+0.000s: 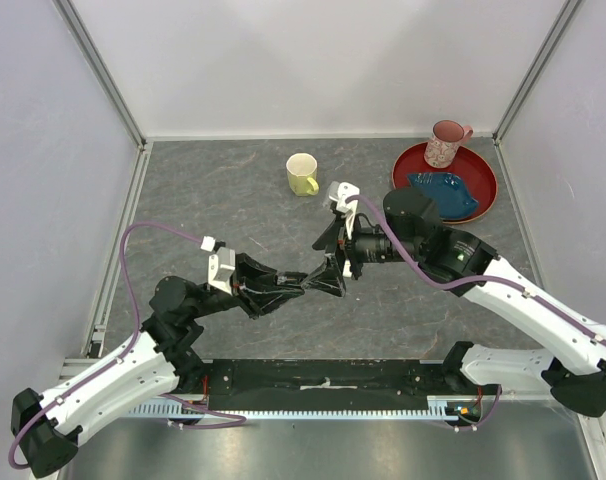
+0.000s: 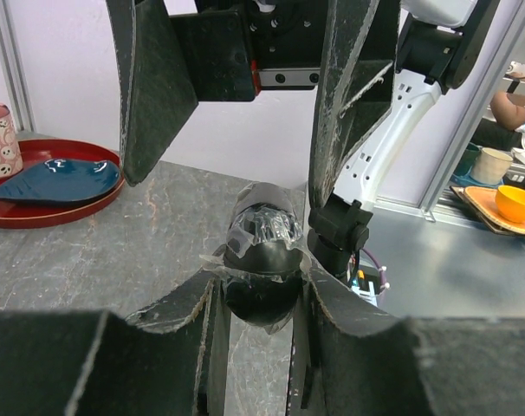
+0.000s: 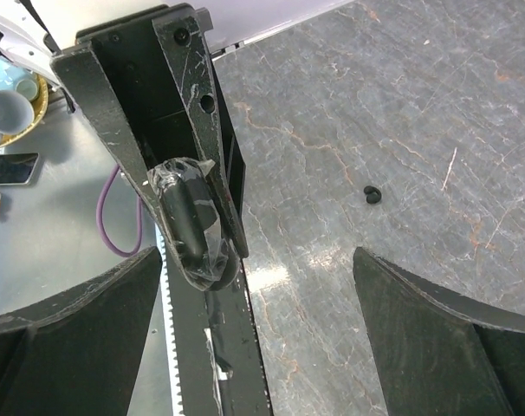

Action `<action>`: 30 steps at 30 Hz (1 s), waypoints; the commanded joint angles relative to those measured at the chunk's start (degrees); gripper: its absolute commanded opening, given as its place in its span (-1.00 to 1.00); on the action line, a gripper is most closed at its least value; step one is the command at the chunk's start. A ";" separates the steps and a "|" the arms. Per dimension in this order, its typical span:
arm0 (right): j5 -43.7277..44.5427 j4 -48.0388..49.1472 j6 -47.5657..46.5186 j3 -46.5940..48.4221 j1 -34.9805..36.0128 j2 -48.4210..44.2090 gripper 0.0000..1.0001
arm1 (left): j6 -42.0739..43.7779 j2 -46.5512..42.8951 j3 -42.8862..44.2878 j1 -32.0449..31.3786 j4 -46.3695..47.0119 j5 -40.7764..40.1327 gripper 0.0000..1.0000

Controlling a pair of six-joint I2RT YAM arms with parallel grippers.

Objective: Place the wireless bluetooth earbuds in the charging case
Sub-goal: Open the charging case.

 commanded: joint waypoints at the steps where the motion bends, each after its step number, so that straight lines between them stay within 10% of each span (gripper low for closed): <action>1: -1.09 2.23 -0.22 -0.48 0.06 0.53 0.96 | 0.70 0.27 1.62 -0.19 0.99 -0.74 -0.95; 30: 9.20 3.10 0.31 0.39 -0.81 1.85 0.96 | -0.44 0.45 1.27 -0.27 6.35 6.64 -0.95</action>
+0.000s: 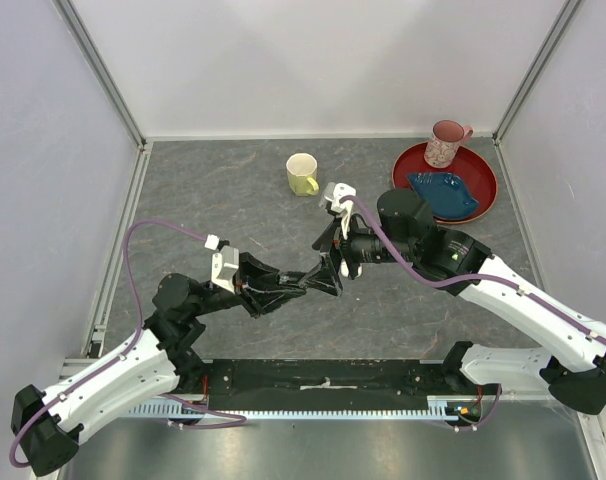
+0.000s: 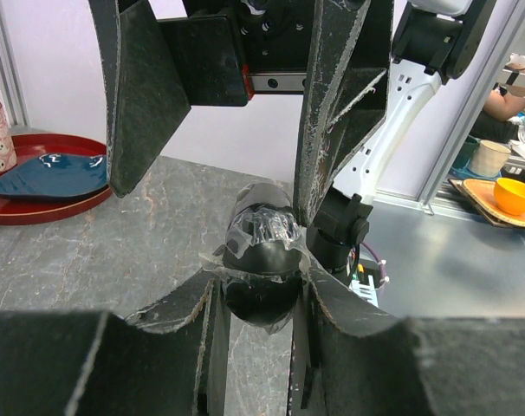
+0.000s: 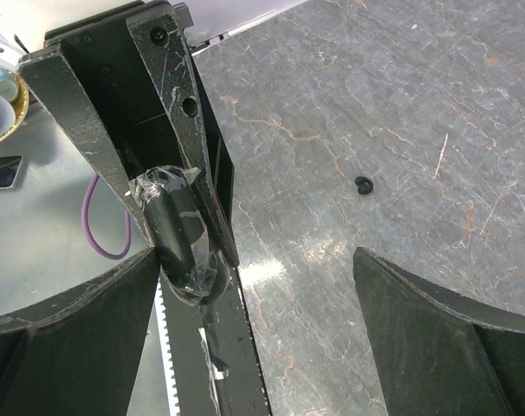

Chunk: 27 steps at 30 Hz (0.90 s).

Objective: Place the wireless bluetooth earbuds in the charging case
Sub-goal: Open the charging case.

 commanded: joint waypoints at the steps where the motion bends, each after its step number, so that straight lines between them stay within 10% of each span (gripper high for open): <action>1: 5.99 3.39 0.13 1.01 -1.21 0.51 0.96 | -0.34 -0.86 1.25 -0.54 5.32 4.91 -0.96; 27: 4.41 5.76 2.33 -0.40 -3.76 0.42 0.96 | -0.07 -1.83 0.28 -0.54 4.36 3.68 -0.95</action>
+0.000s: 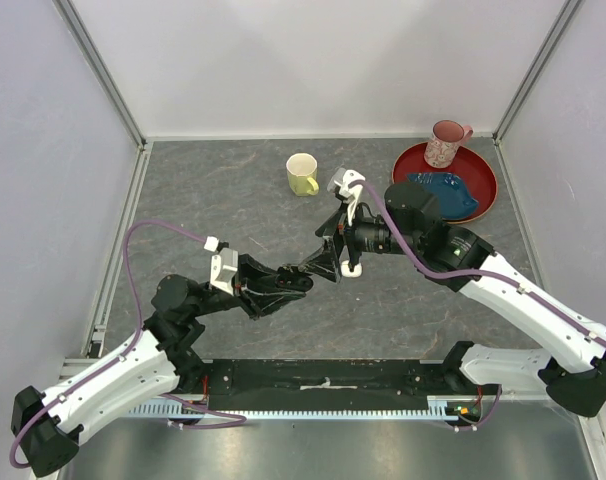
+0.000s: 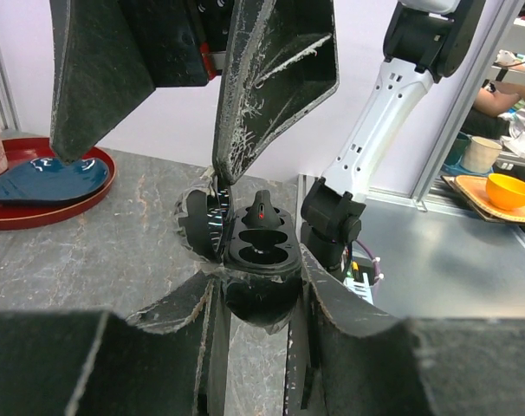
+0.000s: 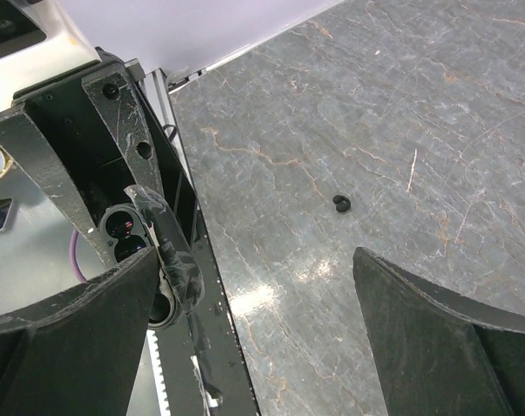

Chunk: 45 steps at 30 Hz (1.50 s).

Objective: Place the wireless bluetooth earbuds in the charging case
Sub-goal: Open the charging case, then adjust the earbud at the center of the board.

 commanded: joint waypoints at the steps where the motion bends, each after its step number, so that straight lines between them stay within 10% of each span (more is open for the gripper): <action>1: 3.07 2.39 -0.49 -0.33 -0.65 0.38 0.96 | 0.04 -1.41 0.50 -0.52 3.92 2.22 -0.95; 31: 10.88 9.42 8.47 -4.11 -7.06 -4.37 0.96 | 1.18 -2.99 -0.56 -0.60 -1.43 -3.23 -0.95; 45: 8.96 13.81 21.20 -7.27 -12.78 12.85 0.79 | 3.73 -12.13 0.67 -0.52 -10.49 -5.43 -0.95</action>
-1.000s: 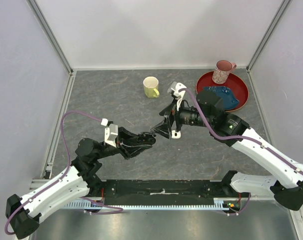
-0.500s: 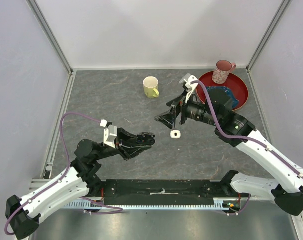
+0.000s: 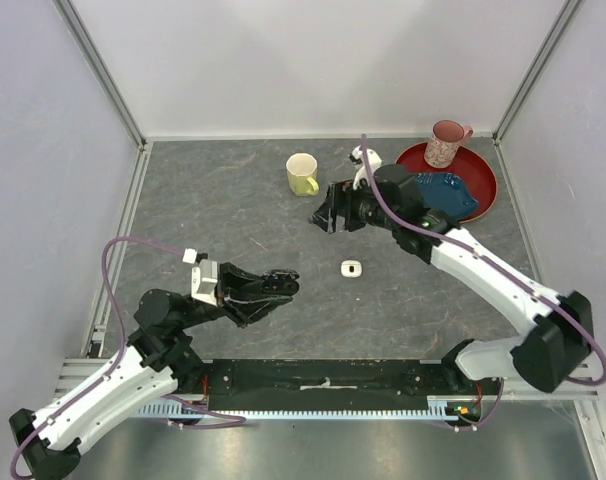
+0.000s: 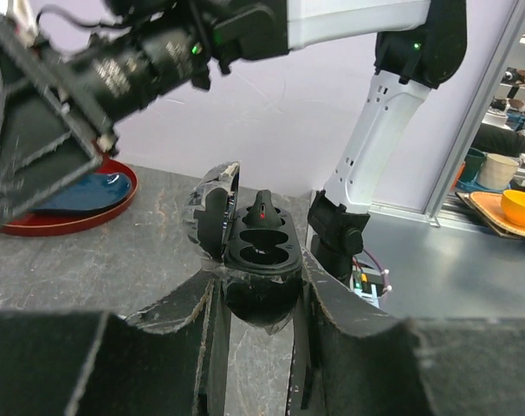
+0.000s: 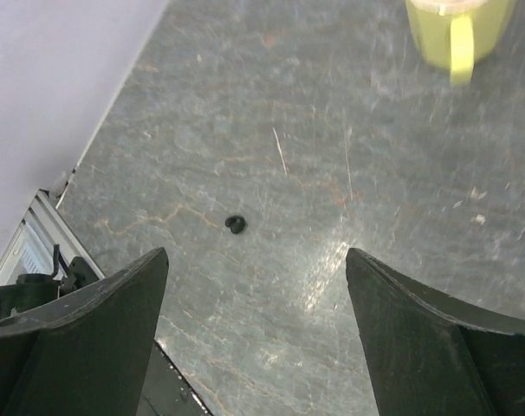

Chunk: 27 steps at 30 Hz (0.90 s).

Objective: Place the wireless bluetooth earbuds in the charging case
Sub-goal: Adjust the earbud at the center of the board.

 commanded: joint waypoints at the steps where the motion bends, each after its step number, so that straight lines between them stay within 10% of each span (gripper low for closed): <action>1: -2.14 5.97 6.72 -2.40 -0.17 6.10 0.75 | 2.99 -2.21 2.33 -0.19 -3.89 -1.43 -0.95; 10: -13.92 22.12 19.02 -7.24 0.44 20.17 0.50 | 3.60 -5.46 2.95 -0.28 -6.71 -2.40 -0.95; 27: -11.11 24.09 20.44 4.27 10.46 41.88 0.17 | 5.80 -10.21 4.36 -0.27 -13.65 -5.03 -0.95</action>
